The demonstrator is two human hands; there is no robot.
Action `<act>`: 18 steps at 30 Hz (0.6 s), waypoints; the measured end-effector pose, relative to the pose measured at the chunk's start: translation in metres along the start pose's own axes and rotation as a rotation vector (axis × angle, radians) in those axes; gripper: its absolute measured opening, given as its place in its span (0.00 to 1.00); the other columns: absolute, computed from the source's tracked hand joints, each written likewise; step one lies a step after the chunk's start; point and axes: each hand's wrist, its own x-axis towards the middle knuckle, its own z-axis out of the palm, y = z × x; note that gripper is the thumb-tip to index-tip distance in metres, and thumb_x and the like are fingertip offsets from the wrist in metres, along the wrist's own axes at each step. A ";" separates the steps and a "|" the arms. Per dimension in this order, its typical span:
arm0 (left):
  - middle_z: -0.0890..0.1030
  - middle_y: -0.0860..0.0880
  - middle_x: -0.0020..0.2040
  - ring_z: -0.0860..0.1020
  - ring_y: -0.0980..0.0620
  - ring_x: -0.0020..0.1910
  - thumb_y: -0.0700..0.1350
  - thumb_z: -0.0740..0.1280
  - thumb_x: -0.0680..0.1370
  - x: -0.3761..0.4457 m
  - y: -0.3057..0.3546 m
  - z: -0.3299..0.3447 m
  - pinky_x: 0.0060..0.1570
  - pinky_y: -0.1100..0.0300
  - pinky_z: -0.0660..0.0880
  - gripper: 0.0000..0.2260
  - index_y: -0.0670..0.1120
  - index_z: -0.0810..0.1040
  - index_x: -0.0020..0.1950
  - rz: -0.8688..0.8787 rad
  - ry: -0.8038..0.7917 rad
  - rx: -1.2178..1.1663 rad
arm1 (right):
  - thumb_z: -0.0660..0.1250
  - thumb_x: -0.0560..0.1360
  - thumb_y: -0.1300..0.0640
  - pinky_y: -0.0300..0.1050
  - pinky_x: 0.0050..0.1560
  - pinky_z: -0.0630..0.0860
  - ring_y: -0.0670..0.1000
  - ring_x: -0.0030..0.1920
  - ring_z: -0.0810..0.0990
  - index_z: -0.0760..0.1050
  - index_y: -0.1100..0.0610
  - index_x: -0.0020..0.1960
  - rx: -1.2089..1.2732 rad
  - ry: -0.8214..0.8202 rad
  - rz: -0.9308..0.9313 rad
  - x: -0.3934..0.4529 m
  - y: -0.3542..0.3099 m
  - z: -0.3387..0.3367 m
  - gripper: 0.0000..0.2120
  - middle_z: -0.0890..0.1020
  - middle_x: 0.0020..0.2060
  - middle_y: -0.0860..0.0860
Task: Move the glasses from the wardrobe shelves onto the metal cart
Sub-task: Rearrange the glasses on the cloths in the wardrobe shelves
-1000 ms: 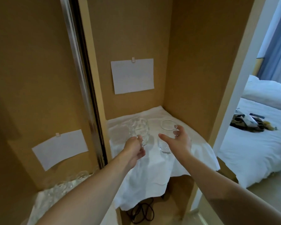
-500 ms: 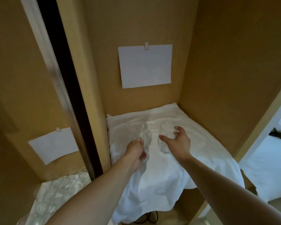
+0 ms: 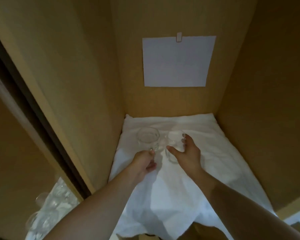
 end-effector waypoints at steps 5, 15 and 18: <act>0.79 0.46 0.43 0.78 0.48 0.41 0.47 0.64 0.84 -0.005 -0.004 0.026 0.45 0.54 0.80 0.09 0.43 0.78 0.54 0.030 0.089 0.043 | 0.79 0.69 0.45 0.43 0.64 0.72 0.51 0.64 0.77 0.66 0.52 0.76 0.058 -0.095 -0.040 0.016 0.020 -0.009 0.41 0.78 0.63 0.50; 0.82 0.42 0.46 0.78 0.48 0.39 0.35 0.76 0.74 -0.010 -0.022 0.022 0.34 0.62 0.78 0.11 0.44 0.75 0.47 0.242 0.471 0.150 | 0.82 0.66 0.52 0.37 0.63 0.68 0.52 0.69 0.74 0.59 0.52 0.79 0.012 -0.294 -0.102 0.026 0.061 -0.011 0.49 0.75 0.70 0.51; 0.80 0.45 0.53 0.79 0.47 0.45 0.32 0.73 0.74 -0.006 -0.023 0.005 0.43 0.61 0.77 0.16 0.49 0.74 0.52 0.273 0.548 0.262 | 0.82 0.66 0.58 0.36 0.61 0.66 0.53 0.68 0.74 0.56 0.53 0.80 -0.005 -0.333 -0.075 0.027 0.071 -0.008 0.51 0.75 0.68 0.51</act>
